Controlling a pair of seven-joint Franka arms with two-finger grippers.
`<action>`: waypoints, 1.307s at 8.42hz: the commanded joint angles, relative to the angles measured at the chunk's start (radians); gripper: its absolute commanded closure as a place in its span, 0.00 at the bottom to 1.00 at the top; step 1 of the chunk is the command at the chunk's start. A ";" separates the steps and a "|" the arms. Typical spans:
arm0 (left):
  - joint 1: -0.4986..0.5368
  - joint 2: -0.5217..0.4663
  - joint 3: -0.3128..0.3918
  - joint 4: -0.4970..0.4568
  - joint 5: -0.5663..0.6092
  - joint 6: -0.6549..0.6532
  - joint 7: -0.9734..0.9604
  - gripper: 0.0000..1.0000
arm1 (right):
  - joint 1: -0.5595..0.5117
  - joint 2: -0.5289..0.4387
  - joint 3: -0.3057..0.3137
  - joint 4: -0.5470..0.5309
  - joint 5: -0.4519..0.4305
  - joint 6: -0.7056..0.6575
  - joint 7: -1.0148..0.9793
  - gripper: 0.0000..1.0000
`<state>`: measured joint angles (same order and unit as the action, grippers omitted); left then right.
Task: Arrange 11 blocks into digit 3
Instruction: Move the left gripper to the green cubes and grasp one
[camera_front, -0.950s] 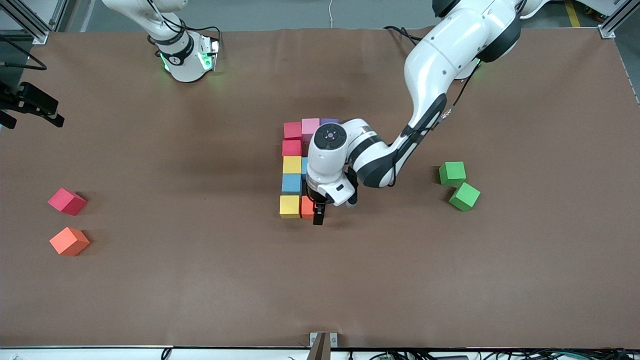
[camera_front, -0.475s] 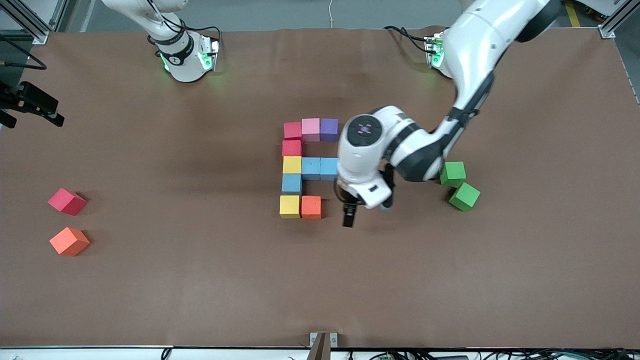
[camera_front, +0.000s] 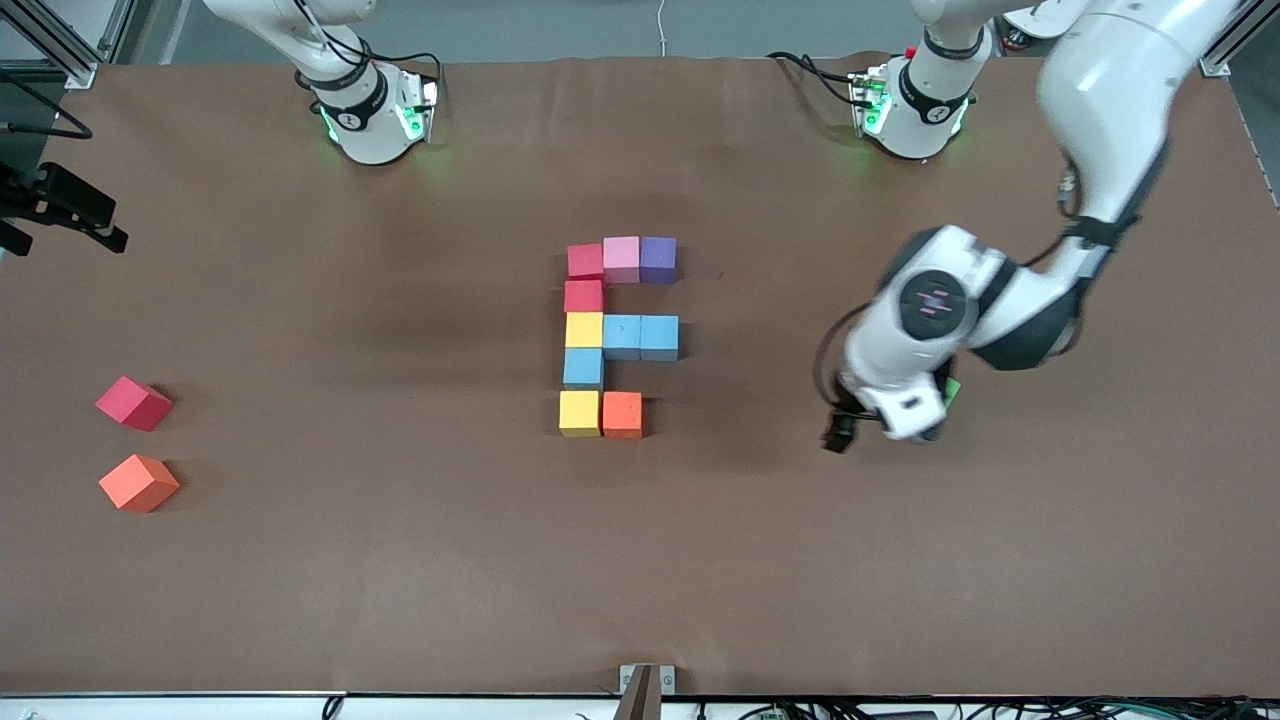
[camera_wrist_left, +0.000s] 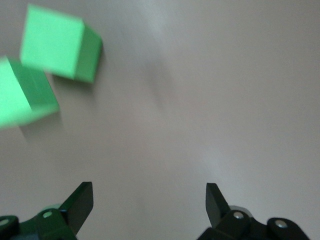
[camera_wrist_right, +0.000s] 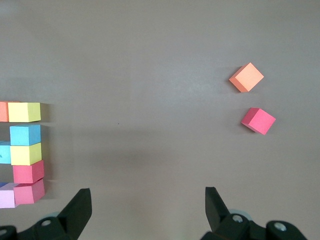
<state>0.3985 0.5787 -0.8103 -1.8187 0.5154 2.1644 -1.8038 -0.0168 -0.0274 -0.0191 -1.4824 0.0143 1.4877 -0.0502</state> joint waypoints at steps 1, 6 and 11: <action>0.121 -0.030 -0.017 -0.103 0.081 0.012 0.066 0.00 | 0.000 -0.005 0.002 0.007 -0.010 -0.012 -0.007 0.00; 0.290 -0.046 -0.018 -0.284 0.193 0.153 0.230 0.00 | 0.003 -0.002 0.002 0.011 0.003 0.011 -0.007 0.00; 0.345 -0.040 -0.033 -0.367 0.242 0.274 0.227 0.02 | 0.014 -0.002 -0.001 0.011 -0.014 0.013 -0.011 0.00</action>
<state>0.7040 0.5727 -0.8325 -2.1380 0.7252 2.3988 -1.5728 -0.0075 -0.0274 -0.0191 -1.4763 0.0145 1.4970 -0.0510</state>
